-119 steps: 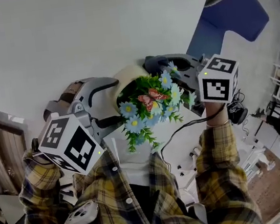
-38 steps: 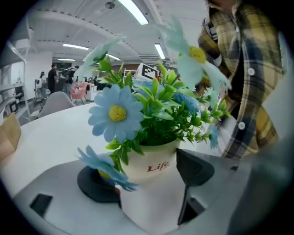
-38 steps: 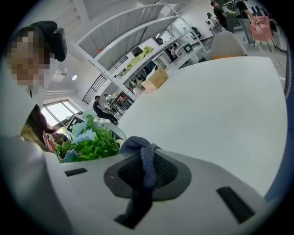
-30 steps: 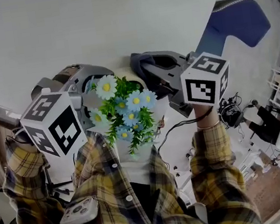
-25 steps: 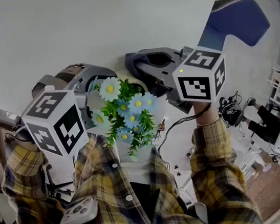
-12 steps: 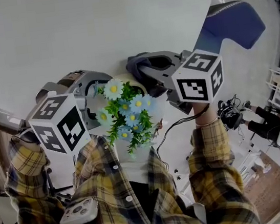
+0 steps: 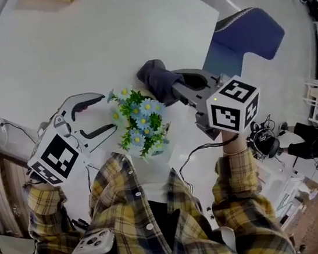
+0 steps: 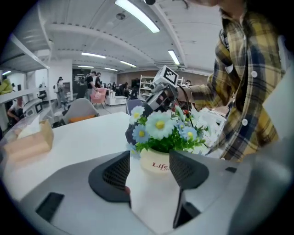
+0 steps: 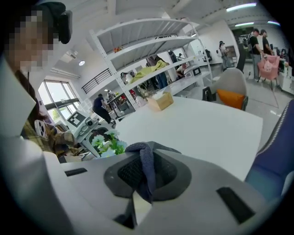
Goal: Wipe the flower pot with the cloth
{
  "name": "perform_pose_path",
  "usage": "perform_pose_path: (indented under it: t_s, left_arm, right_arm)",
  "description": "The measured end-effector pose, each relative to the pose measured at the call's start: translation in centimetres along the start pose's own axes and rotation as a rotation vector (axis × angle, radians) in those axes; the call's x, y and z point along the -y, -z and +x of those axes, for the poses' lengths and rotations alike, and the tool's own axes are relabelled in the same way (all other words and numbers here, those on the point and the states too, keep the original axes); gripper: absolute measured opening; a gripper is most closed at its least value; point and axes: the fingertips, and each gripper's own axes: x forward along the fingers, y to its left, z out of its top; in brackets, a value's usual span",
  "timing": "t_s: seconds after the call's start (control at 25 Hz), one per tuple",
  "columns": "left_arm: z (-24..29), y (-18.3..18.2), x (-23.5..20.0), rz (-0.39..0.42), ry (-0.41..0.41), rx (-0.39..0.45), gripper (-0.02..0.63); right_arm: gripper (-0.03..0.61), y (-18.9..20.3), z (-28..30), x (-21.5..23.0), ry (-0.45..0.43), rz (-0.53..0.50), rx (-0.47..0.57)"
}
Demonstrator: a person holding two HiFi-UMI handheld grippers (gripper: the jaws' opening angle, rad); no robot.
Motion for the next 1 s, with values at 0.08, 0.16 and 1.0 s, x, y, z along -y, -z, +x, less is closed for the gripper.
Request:
perform_pose_path:
  t_s: [0.08,0.16,1.0]
  left_arm:
    - [-1.4,-1.2,0.2,-0.020,-0.046,0.040,0.261]
    - [-2.6,-2.6,0.7,-0.030,-0.089,0.076,0.189]
    - [-9.6,-16.9,4.0,-0.133,-0.496,0.375,0.009]
  right_arm:
    - [0.017,-1.0,-1.4,-0.8,0.033,-0.014,0.048]
    - [0.017,-2.1,-2.9,-1.7,0.066,-0.027,0.102]
    - [0.017,-10.1,-16.1,-14.2,0.246,-0.187,0.587]
